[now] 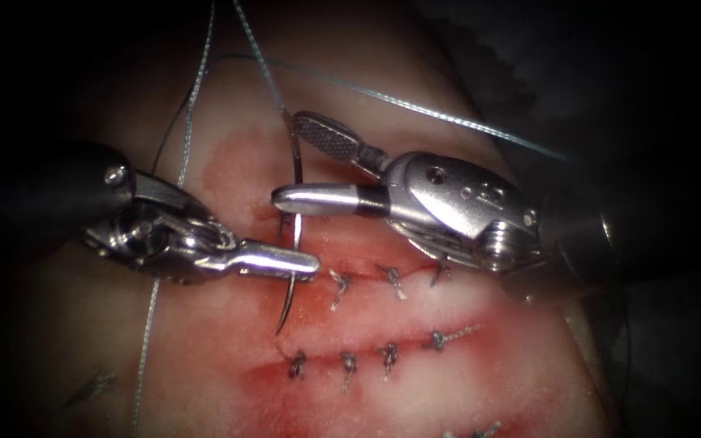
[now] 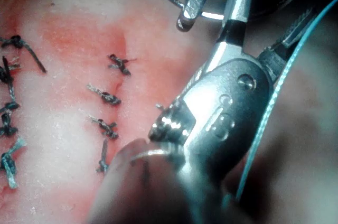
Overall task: Wound Closure
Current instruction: Readjust the needle by using the left gripper, then grab the needle using the right tool
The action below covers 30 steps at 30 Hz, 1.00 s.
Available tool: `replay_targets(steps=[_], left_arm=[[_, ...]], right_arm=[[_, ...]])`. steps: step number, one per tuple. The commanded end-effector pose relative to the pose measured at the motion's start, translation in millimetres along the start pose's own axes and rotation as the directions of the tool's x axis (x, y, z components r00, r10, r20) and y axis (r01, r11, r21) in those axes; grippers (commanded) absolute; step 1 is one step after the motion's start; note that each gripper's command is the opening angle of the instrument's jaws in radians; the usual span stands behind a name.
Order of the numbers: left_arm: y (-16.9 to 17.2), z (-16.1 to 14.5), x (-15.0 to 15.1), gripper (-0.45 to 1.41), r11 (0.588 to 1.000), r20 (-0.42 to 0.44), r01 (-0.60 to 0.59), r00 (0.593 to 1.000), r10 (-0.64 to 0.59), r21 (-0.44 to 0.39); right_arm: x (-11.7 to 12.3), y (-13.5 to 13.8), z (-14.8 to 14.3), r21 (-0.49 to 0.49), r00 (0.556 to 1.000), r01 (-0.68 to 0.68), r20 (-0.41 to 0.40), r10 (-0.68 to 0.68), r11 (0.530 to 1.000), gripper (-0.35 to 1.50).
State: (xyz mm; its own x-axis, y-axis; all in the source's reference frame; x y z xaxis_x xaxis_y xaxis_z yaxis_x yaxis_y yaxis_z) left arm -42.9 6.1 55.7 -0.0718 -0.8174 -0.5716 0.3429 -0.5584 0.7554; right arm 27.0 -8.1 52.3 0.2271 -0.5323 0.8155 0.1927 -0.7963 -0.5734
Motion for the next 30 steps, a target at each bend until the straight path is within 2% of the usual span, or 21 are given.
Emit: replay_targets(steps=[1, 4, 6, 8, 11, 13, 23, 28, 29, 30], left_arm=[[-0.3, 0.6, -0.7, -0.45, 1.0, 0.001, -0.003, 1.0, 0.003, -0.006], [-0.4, 0.6, -0.5, -0.45, 0.999, 0.018, 0.009, 1.0, -0.008, -0.042], [-0.3, 0.6, -0.4, -0.45, 0.993, 0.039, 0.008, 0.999, -0.004, -0.12], [-0.3, 0.5, -0.3, -0.45, 0.99, 0.045, 0.008, 0.999, -0.001, -0.143], [0.6, 0.7, 0.2, -0.45, 0.957, 0.06, -0.024, 0.997, 0.043, -0.291], [0.7, 0.8, 0.2, -0.45, 0.942, 0.06, -0.041, 0.996, 0.064, -0.334], [0.7, 0.8, -0.1, -0.45, 0.932, 0.048, -0.076, 0.994, 0.099, -0.354], [0.8, 0.8, -0.2, -0.45, 0.931, 0.046, -0.082, 0.993, 0.105, -0.355], [0.9, 0.8, -0.2, -0.45, 0.931, 0.047, -0.082, 0.993, 0.105, -0.355], [0.9, 0.9, -0.2, -0.45, 0.931, 0.048, -0.082, 0.993, 0.105, -0.355]], right_arm=[[0.5, 0.2, 0.5, -0.001, 1.0, -0.002, 0.001, 0.002, 1.0, 0.91], [0.5, 0.2, 0.5, -0.001, 1.0, -0.003, 0.002, 0.003, 1.0, 0.94], [0.4, 0.2, 0.4, 0.001, 1.0, -0.001, 0.001, 0.001, 1.0, 0.94], [0.4, 0.1, 0.4, 0.007, 1.0, 0.0, 0.001, 0.0, 1.0, 0.93], [0.4, 0.1, 0.2, 0.028, 0.999, 0.002, -0.053, 0.0, 1.0, 0.83], [0.5, 0.2, 0.1, 0.027, 0.997, 0.005, -0.077, -0.003, 1.0, 0.83], [1.2, 0.3, -0.6, 0.024, 0.994, -0.015, -0.109, 0.018, 1.0, 0.69], [1.3, 0.4, -0.6, 0.026, 0.993, -0.013, -0.114, 0.016, 1.0, 0.42], [1.2, 0.4, -0.5, 0.027, 0.993, -0.019, -0.114, 0.022, 0.999, 0.14], [1.2, 0.4, -0.5, 0.03, 0.993, -0.019, -0.114, 0.022, 0.999, -0.01]])
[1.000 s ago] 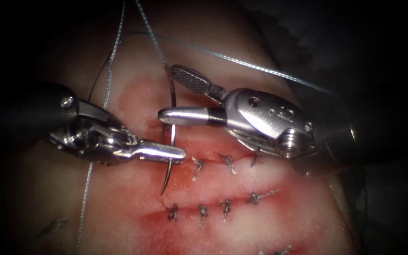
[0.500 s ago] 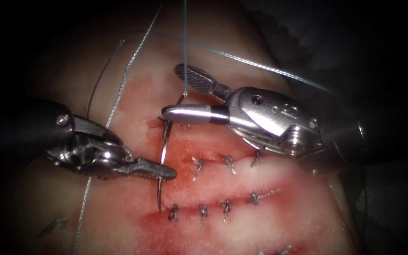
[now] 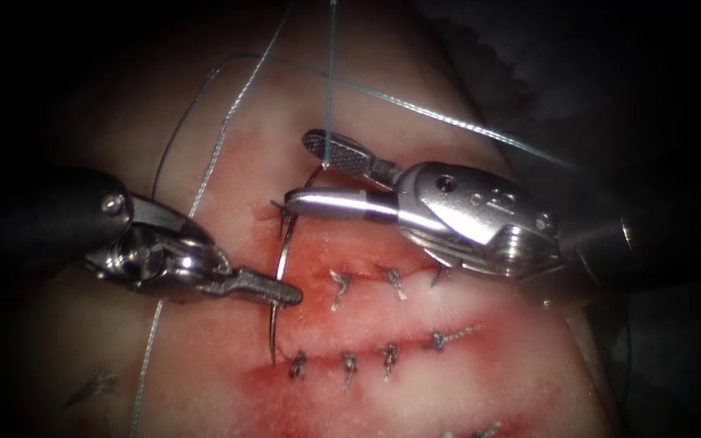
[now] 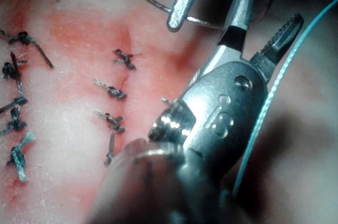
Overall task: Wound Closure
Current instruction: Grab the needle using the right tool, then insert the needle into the skin of the tissue using the right grasper
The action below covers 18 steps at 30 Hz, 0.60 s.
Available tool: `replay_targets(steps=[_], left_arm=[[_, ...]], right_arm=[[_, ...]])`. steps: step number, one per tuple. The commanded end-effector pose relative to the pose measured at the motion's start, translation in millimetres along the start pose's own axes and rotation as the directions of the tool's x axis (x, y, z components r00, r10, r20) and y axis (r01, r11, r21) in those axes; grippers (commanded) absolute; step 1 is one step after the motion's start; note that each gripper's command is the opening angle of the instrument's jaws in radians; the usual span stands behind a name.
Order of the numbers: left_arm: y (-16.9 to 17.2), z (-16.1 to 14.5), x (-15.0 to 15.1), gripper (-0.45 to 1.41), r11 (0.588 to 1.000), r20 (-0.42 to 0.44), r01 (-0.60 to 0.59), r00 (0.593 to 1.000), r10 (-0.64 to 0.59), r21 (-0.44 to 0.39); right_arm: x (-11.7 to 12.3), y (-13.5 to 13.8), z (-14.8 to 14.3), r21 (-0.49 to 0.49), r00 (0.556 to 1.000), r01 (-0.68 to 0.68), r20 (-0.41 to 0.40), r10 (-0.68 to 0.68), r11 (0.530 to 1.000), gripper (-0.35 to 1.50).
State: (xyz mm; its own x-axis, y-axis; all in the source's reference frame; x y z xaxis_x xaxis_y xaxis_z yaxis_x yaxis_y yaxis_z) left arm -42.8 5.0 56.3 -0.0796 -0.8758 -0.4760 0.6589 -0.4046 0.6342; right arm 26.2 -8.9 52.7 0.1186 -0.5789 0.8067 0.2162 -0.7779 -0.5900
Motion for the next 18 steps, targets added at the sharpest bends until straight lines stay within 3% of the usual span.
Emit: replay_targets(steps=[1, 2, 7, 11, 13, 14, 16, 18], left_arm=[[-0.4, 0.6, -0.6, -0.45, 1.0, 0.003, -0.003, 1.0, 0.003, 0.002], [-0.4, 0.7, -0.6, -0.45, 1.0, 0.004, -0.003, 1.0, 0.003, 0.002], [-0.5, 0.9, -0.6, -0.45, 1.0, 0.006, -0.007, 1.0, 0.007, 0.002], [-0.8, 1.0, -0.8, -0.45, 0.996, 0.007, -0.093, 0.996, 0.093, 0.008], [-1.8, 0.8, -2.0, 0.88, 0.973, 0.023, -0.216, 0.976, 0.215, 0.085], [-2.1, 0.5, -2.7, 0.93, 0.964, 0.037, -0.232, 0.973, 0.229, 0.13], [-2.7, -0.2, -3.8, 0.73, 0.946, 0.103, -0.271, 0.961, 0.256, 0.176], [-3.6, -1.2, -5.7, 0.71, 0.914, 0.209, -0.349, 0.929, 0.307, 0.209]], right_arm=[[0.5, 0.1, 0.6, 0.001, 1.0, -0.001, 0.002, 0.001, 1.0, -0.21], [0.5, 0.1, 0.6, 0.001, 1.0, -0.007, 0.002, 0.007, 1.0, -0.35], [0.7, 0.2, 1.1, 0.008, 0.999, -0.042, 0.002, 0.042, 0.999, -0.35], [0.6, 0.1, 1.1, 0.01, 0.998, -0.066, -0.001, 0.066, 0.998, -0.35], [0.2, -0.6, 0.9, 0.007, 0.998, -0.07, 0.007, 0.07, 0.998, -0.35], [0.1, -1.1, 0.7, 0.007, 0.998, -0.06, 0.015, 0.06, 0.998, -0.35], [-0.3, -2.5, 0.2, 0.01, 0.998, 0.033, 0.054, -0.033, 0.999, -0.35], [-0.7, -3.9, -0.9, 0.018, 0.984, 0.149, 0.097, -0.15, 0.989, -0.35]])
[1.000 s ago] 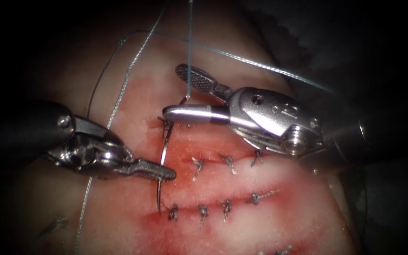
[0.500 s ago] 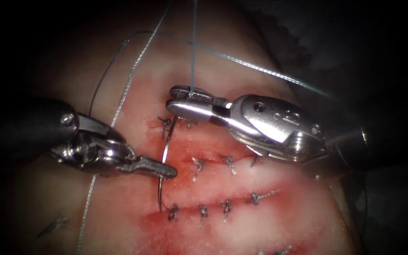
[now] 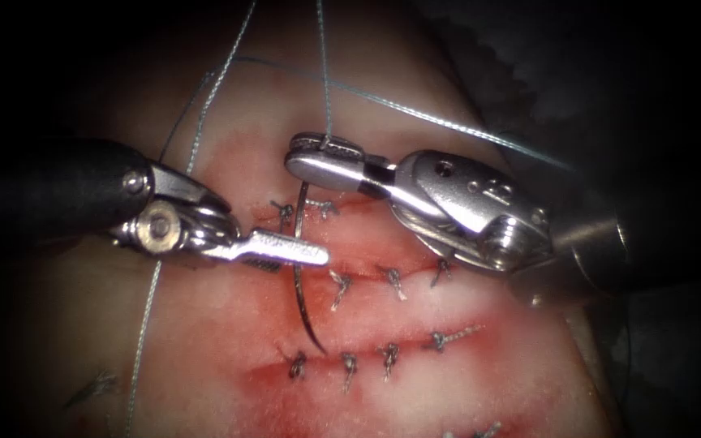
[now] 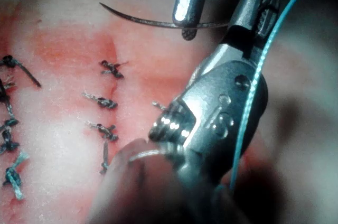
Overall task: Wound Closure
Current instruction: Insert the needle into the skin of the tissue using the right grasper
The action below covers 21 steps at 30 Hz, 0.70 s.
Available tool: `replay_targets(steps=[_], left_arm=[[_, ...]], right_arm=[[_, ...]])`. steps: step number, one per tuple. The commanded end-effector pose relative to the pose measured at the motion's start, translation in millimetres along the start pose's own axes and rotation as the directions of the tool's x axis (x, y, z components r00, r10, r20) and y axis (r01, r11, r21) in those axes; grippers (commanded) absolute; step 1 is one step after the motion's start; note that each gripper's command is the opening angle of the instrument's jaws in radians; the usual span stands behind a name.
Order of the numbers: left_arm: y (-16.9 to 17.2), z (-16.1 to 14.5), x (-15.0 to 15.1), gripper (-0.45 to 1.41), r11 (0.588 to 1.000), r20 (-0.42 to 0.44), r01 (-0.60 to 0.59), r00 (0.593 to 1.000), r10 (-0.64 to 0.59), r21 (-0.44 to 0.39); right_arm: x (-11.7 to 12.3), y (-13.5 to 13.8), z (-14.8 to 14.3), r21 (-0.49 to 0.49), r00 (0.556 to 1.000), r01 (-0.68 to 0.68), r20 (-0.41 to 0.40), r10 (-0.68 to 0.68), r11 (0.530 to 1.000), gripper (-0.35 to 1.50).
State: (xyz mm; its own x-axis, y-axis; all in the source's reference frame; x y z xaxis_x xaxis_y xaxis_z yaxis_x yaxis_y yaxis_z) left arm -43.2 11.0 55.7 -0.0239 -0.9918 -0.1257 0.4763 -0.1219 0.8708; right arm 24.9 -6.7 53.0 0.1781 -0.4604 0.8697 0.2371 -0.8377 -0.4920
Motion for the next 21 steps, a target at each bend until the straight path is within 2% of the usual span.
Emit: replay_targets(steps=[1, 2, 3, 4, 6, 7, 8, 9, 10, 11, 12, 13, 14, 15, 16, 17, 18, 20, 21], left_arm=[[-0.1, 0.6, -0.8, 0.71, 1.0, 0.006, -0.003, 1.0, 0.003, 0.003], [-0.3, -0.2, -2.7, 0.79, 0.987, 0.1, -0.139, 0.986, 0.131, 0.077], [-0.3, -0.2, -2.7, 0.79, 0.987, 0.1, -0.139, 0.986, 0.131, 0.077], [-0.1, -0.7, -3.5, 0.89, 0.95, 0.212, -0.284, 0.944, 0.254, 0.127], [0.1, -1.0, -4.0, 1.01, 0.931, 0.314, -0.324, 0.913, 0.26, 0.17], [0.1, -1.0, -4.0, 1.01, 0.931, 0.314, -0.324, 0.913, 0.26, 0.17], [-0.3, -1.0, -4.3, 1.15, 0.916, 0.333, -0.344, 0.905, 0.264, 0.206], [-0.3, -1.0, -4.3, 1.15, 0.916, 0.333, -0.344, 0.905, 0.264, 0.206], [-1.5, -1.3, -5.1, 1.25, 0.859, 0.296, -0.444, 0.882, 0.368, 0.254], [-1.8, -1.3, -5.0, 1.25, 0.849, 0.296, -0.463, 0.873, 0.388, 0.254], [-1.8, -1.3, -5.0, 1.25, 0.849, 0.296, -0.463, 0.873, 0.388, 0.254], [-1.9, -1.3, -4.8, 1.23, 0.847, 0.298, -0.473, 0.867, 0.399, 0.244], [-1.8, -1.2, -4.6, 1.15, 0.844, 0.303, -0.488, 0.858, 0.415, 0.223], [-1.6, -1.0, -4.2, 0.96, 0.844, 0.298, -0.494, 0.854, 0.427, 0.207], [-1.0, -0.3, -3.4, 0.29, 0.845, 0.278, -0.501, 0.852, 0.443, 0.188], [-0.5, 0.3, -3.0, 0.26, 0.846, 0.255, -0.505, 0.852, 0.458, 0.169], [-0.1, 0.9, -2.7, 0.41, 0.848, 0.235, -0.508, 0.851, 0.469, 0.149], [1.6, 2.6, -1.9, 0.29, 0.844, 0.174, -0.527, 0.844, 0.507, 0.098], [1.6, 2.6, -1.9, 0.29, 0.844, 0.174, -0.527, 0.844, 0.507, 0.098]], right_arm=[[0.7, -1.7, -0.2, 0.007, 0.999, 0.033, 0.008, -0.033, 0.999, -0.35], [0.4, -2.6, -1.3, 0.035, 0.998, 0.067, 0.005, -0.067, 0.997, -0.35], [0.4, -2.6, -1.3, 0.035, 0.998, 0.067, 0.005, -0.067, 0.997, -0.35], [-0.5, -3.3, -2.2, 0.057, 0.993, 0.12, 0.009, -0.121, 0.991, -0.35], [-1.1, -3.6, -2.6, 0.069, 0.983, 0.183, 0.002, -0.183, 0.981, -0.35], [-1.1, -3.6, -2.6, 0.069, 0.983, 0.183, 0.002, -0.183, 0.981, -0.35], [-1.5, -3.6, -3.0, 0.083, 0.94, 0.34, -0.023, -0.339, 0.937, -0.35], [-1.5, -3.6, -3.0, 0.083, 0.94, 0.34, -0.023, -0.339, 0.937, -0.35], [-1.5, -3.8, -3.2, 0.078, 0.887, 0.461, -0.062, -0.457, 0.884, -0.35], [-1.4, -4.0, -3.2, 0.078, 0.87, 0.493, -0.07, -0.489, 0.866, -0.35], [-1.4, -4.0, -3.2, 0.078, 0.87, 0.493, -0.07, -0.489, 0.866, -0.35], [-1.3, -4.1, -3.1, 0.077, 0.847, 0.531, -0.077, -0.526, 0.844, -0.35], [-1.2, -4.2, -3.1, 0.092, 0.84, 0.543, -0.083, -0.537, 0.835, -0.35], [-1.1, -4.3, -3.0, 0.103, 0.826, 0.564, -0.087, -0.557, 0.819, -0.35], [-0.7, -4.4, -2.9, 0.115, 0.788, 0.615, -0.096, -0.608, 0.78, -0.35], [-0.5, -4.3, -2.7, 0.122, 0.768, 0.641, -0.104, -0.632, 0.758, -0.35], [-0.2, -4.2, -2.5, 0.137, 0.745, 0.667, -0.121, -0.656, 0.732, -0.35], [0.8, -4.1, -2.0, 0.192, 0.723, 0.69, -0.169, -0.67, 0.697, -0.35], [0.8, -4.1, -2.0, 0.192, 0.723, 0.69, -0.169, -0.67, 0.697, -0.35]])
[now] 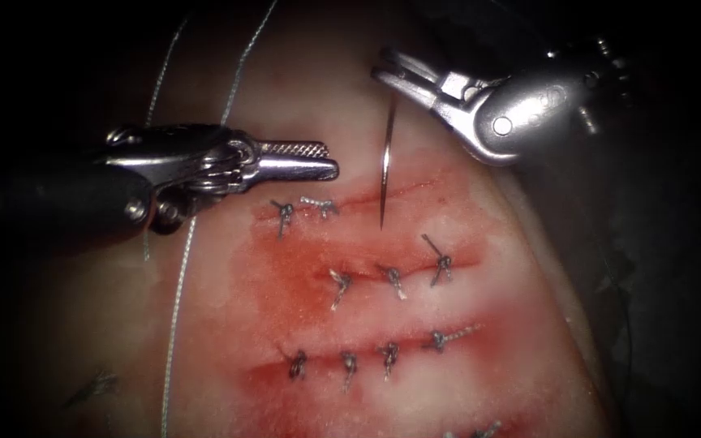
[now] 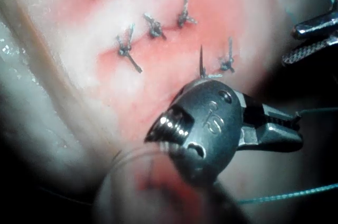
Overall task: Wound Closure
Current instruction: Insert the needle into the skin of the tissue using the right grasper
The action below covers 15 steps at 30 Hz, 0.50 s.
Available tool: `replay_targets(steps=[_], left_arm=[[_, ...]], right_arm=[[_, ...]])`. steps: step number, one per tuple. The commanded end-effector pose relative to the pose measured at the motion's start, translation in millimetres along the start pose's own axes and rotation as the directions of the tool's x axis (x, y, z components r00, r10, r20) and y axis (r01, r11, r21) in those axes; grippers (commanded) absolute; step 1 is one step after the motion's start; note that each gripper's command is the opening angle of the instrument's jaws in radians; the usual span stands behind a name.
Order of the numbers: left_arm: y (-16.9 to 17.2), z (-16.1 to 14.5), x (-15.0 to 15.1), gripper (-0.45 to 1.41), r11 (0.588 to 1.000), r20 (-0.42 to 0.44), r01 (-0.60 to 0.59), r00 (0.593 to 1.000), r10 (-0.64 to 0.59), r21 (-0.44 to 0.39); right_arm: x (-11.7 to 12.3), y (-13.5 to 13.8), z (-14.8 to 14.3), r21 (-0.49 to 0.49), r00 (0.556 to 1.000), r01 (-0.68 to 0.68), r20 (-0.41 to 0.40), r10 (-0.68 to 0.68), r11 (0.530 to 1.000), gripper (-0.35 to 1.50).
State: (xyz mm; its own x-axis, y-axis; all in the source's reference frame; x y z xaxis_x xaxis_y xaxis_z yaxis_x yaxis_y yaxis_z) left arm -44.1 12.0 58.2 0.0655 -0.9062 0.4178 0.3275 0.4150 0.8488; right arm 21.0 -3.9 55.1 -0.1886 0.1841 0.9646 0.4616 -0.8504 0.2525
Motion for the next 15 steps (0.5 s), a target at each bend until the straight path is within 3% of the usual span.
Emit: replay_targets(steps=[1, 4, 5, 8, 9, 11, 13, 15], left_arm=[[1.3, 1.3, 0.9, 0.1, 1.0, -0.04, 0.014, 0.999, -0.014, 0.002], [3.7, 2.3, 2.8, -0.28, 0.999, -0.093, -0.006, 0.996, 0.01, 0.044], [3.7, 2.3, 2.8, -0.28, 0.999, -0.093, -0.006, 0.996, 0.01, 0.044], [5.0, 2.8, 2.5, -0.27, 0.997, -0.112, -0.017, 0.993, 0.026, 0.072], [5.4, 2.9, 2.2, -0.27, 0.996, -0.124, -0.022, 0.992, 0.033, 0.09], [5.7, 2.8, 2.1, -0.18, 0.994, -0.133, -0.028, 0.99, 0.041, 0.104], [5.6, 2.9, 2.1, -0.15, 0.994, -0.132, -0.029, 0.99, 0.043, 0.103], [5.5, 3.0, 1.9, -0.08, 0.994, -0.134, -0.029, 0.99, 0.043, 0.106]], right_arm=[[1.0, 1.4, 1.0, 0.042, 1.0, -0.018, -0.015, 0.018, 0.999, -0.35], [2.8, 1.1, 1.1, 0.056, 0.988, -0.153, -0.009, 0.154, 0.987, -0.35], [2.8, 1.1, 1.1, 0.056, 0.988, -0.153, -0.009, 0.154, 0.987, -0.35], [4.4, -0.1, 1.2, -0.094, 0.974, -0.192, 0.105, 0.201, 0.977, -0.35], [5.2, -1.1, 1.1, -0.241, 0.94, -0.22, 0.206, 0.272, 0.945, -0.35], [7.0, -2.0, 0.9, -0.38, 0.9, -0.27, 0.227, 0.373, 0.885, -0.35], [7.4, -2.2, 0.8, -0.372, 0.901, -0.28, 0.216, 0.376, 0.885, -0.35], [8.5, -1.9, 1.2, -0.249, 0.901, -0.294, 0.25, 0.355, 0.923, -0.35]])
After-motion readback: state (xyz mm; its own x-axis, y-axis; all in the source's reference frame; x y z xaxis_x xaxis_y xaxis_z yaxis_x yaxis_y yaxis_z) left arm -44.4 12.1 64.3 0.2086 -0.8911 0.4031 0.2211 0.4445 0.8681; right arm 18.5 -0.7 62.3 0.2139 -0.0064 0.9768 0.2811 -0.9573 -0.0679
